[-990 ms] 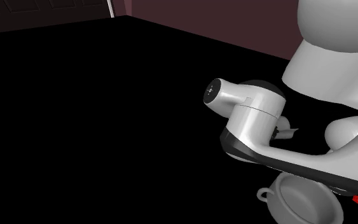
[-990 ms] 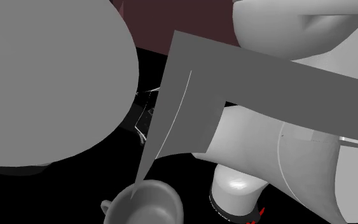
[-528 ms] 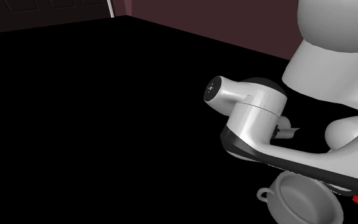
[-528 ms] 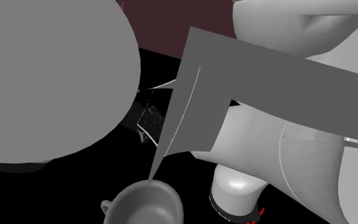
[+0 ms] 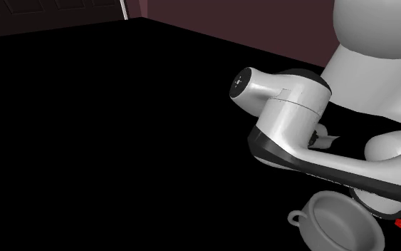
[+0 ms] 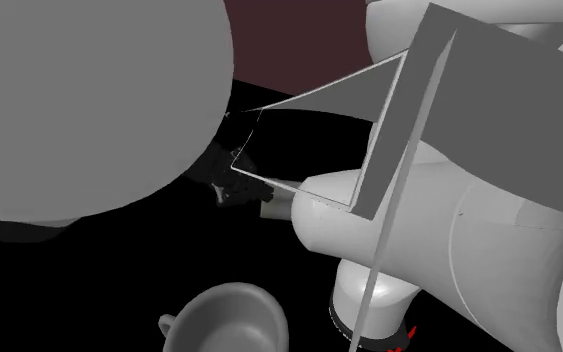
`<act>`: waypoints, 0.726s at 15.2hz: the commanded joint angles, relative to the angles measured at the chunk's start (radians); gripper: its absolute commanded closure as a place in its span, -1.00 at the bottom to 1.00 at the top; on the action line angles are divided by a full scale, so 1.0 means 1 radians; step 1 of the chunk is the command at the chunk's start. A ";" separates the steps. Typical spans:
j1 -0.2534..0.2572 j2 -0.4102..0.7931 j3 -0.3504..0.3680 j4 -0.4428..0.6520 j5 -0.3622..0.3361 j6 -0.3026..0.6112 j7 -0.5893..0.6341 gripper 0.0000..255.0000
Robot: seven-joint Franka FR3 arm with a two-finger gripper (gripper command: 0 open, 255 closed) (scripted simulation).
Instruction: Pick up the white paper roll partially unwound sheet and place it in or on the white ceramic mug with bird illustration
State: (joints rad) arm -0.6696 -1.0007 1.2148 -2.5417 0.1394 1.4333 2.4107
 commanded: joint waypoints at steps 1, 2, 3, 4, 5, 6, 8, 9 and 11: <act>0.006 -0.006 -0.023 0.012 -0.017 -0.021 -0.012 1.00; 0.008 -0.008 -0.034 0.019 -0.025 -0.031 -0.018 1.00; 0.009 -0.010 -0.045 0.026 -0.033 -0.040 -0.024 1.00; 0.011 -0.012 -0.056 0.033 -0.041 -0.050 -0.030 1.00; 0.012 -0.014 -0.066 0.041 -0.049 -0.060 -0.036 1.00; 0.013 -0.016 -0.076 0.049 -0.058 -0.070 -0.042 1.00; 0.014 -0.018 -0.095 0.064 -0.074 -0.089 -0.054 1.00; 0.014 -0.020 -0.105 0.073 -0.082 -0.098 -0.060 1.00; 0.014 -0.021 -0.123 0.090 -0.098 -0.116 -0.072 1.00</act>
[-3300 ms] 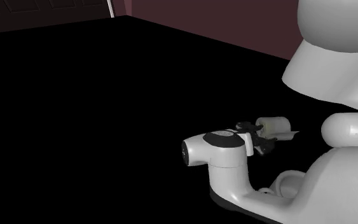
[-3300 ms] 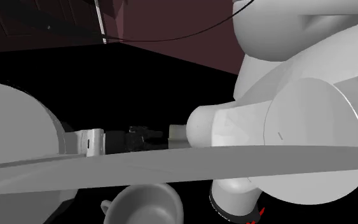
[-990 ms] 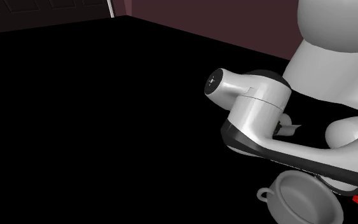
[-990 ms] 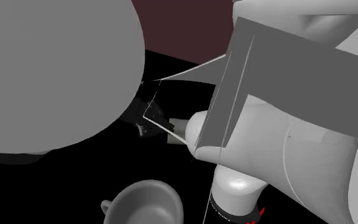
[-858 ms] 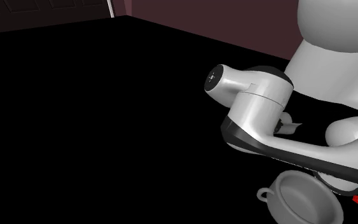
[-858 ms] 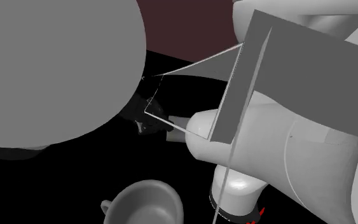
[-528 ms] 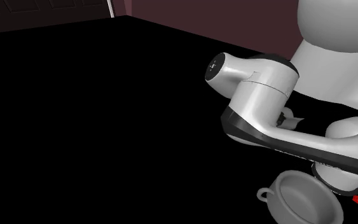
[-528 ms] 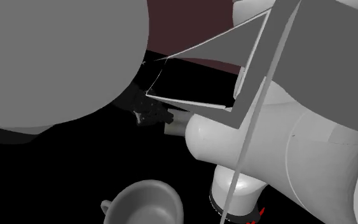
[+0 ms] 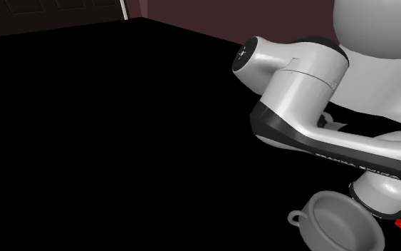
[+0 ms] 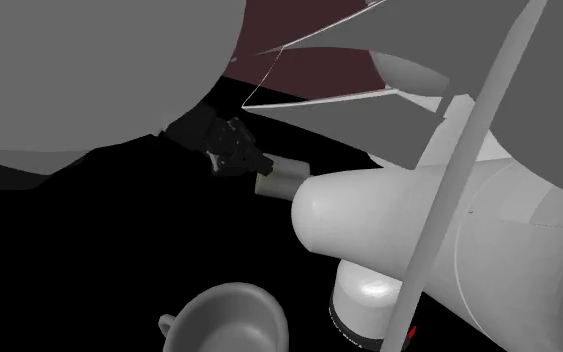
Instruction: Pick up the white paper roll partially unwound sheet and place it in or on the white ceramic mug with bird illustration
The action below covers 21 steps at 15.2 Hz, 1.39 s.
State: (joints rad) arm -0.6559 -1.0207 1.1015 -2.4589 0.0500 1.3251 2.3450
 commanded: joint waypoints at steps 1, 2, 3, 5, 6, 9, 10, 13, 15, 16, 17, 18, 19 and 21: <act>0.000 -0.002 -0.019 0.016 -0.017 -0.017 -0.012 1.00; 0.000 -0.003 -0.027 0.025 -0.025 -0.027 -0.018 1.00; 0.000 -0.003 -0.036 0.034 -0.033 -0.036 -0.025 1.00; -0.002 -0.003 -0.052 0.052 -0.048 -0.053 -0.037 1.00; -0.003 -0.003 -0.060 0.062 -0.056 -0.062 -0.043 1.00; -0.007 -0.001 -0.083 0.092 -0.080 -0.088 -0.062 1.00; -0.008 0.000 -0.090 0.102 -0.088 -0.097 -0.068 1.00; 0.004 -0.010 -0.094 0.132 -0.086 -0.140 -0.070 1.00; 0.028 -0.029 -0.082 0.165 -0.059 -0.202 -0.056 1.00; 0.038 -0.038 -0.075 0.184 -0.045 -0.232 -0.048 1.00; 0.047 -0.046 -0.068 0.204 -0.032 -0.263 -0.039 1.00; 0.054 -0.053 -0.060 0.225 -0.018 -0.293 -0.031 1.00; 0.061 -0.060 -0.052 0.247 -0.005 -0.323 -0.021 1.00; 0.069 -0.072 -0.036 0.295 0.024 -0.383 -0.002 1.00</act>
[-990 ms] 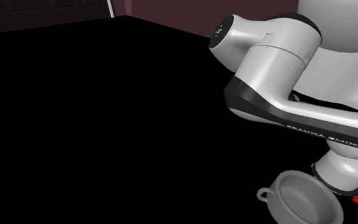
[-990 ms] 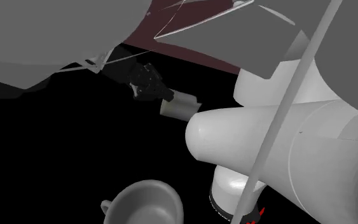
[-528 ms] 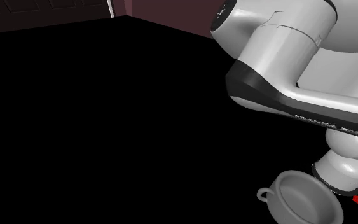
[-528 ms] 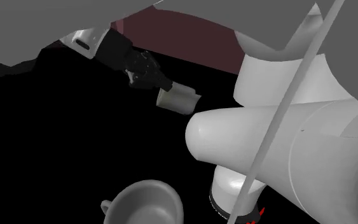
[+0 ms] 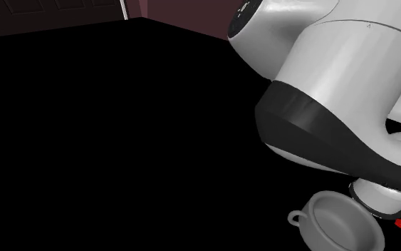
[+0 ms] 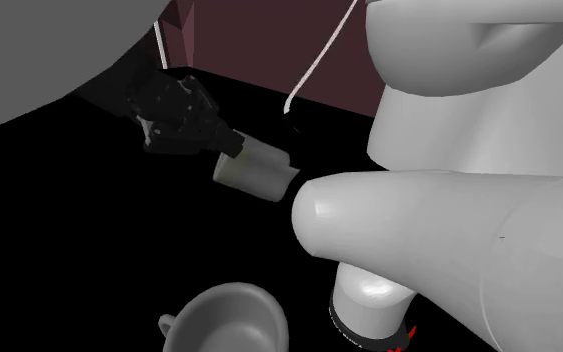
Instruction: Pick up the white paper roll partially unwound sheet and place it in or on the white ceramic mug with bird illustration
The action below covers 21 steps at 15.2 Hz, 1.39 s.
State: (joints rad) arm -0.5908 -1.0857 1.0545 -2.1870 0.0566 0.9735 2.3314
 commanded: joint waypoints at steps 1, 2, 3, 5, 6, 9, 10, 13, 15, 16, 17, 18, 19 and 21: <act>0.007 -0.013 0.019 0.049 0.032 -0.061 0.022 1.00; 0.008 -0.018 0.027 0.076 0.046 -0.090 0.032 1.00; 0.007 -0.023 0.036 0.104 0.061 -0.120 0.043 1.00; 0.003 -0.031 0.053 0.164 0.092 -0.179 0.066 1.00; -0.001 -0.035 0.061 0.196 0.109 -0.208 0.079 1.00; -0.021 -0.045 0.087 0.299 0.161 -0.296 0.119 1.00; -0.030 -0.049 0.095 0.336 0.180 -0.325 0.133 1.00; -0.071 -0.061 0.119 0.468 0.248 -0.423 0.184 1.00; -0.067 -0.084 0.122 0.442 0.265 -0.410 0.180 1.00; -0.065 -0.095 0.125 0.430 0.274 -0.404 0.178 1.00; -0.063 -0.106 0.127 0.417 0.283 -0.397 0.177 1.00; -0.061 -0.118 0.130 0.405 0.292 -0.391 0.175 1.00; -0.060 -0.129 0.132 0.394 0.301 -0.386 0.173 1.00; -0.056 -0.152 0.138 0.371 0.319 -0.374 0.170 1.00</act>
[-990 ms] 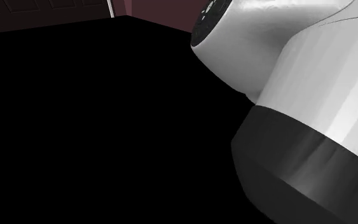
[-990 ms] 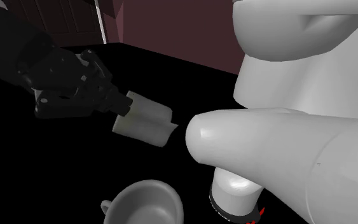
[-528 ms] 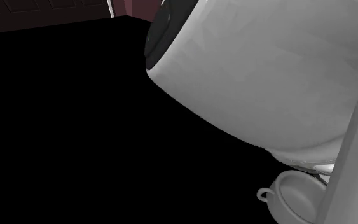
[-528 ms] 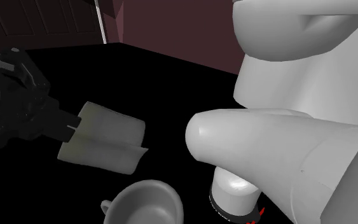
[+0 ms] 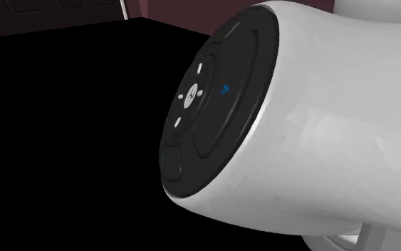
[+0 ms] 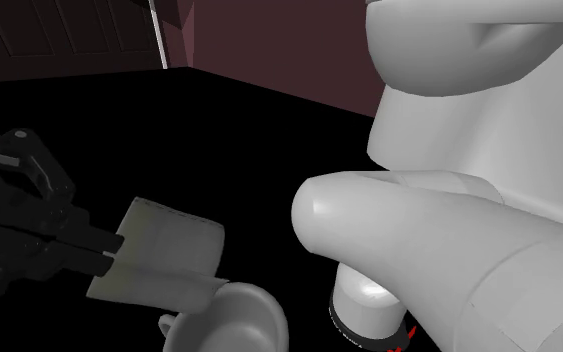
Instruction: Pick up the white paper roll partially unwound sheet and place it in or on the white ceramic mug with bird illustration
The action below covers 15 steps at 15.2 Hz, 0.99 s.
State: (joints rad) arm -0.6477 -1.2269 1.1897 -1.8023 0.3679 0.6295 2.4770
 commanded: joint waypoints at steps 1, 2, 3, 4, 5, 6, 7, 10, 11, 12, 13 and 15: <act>0.002 -0.022 0.006 -0.024 0.017 -0.025 0.023 1.00; 0.004 -0.034 0.010 -0.035 0.026 -0.020 0.021 1.00; 0.005 -0.045 0.013 -0.045 0.036 -0.015 0.019 1.00; 0.006 -0.056 0.017 -0.055 0.045 -0.010 0.018 1.00; 0.008 -0.068 0.021 -0.065 0.055 -0.005 0.016 1.00; 0.009 -0.079 0.025 -0.075 0.065 -0.001 0.015 1.00; 0.010 -0.090 0.029 -0.084 0.075 0.004 0.013 1.00; 0.015 -0.121 0.043 -0.112 0.105 0.018 0.012 1.00; 0.017 -0.130 0.048 -0.120 0.115 0.022 0.013 1.00; 0.019 -0.138 0.054 -0.129 0.125 0.027 0.014 1.00; 0.021 -0.146 0.060 -0.137 0.135 0.032 0.016 1.00; 0.023 -0.153 0.065 -0.144 0.143 0.036 0.018 1.00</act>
State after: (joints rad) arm -0.6251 -1.3750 1.2493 -1.9405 0.5045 0.6618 2.4942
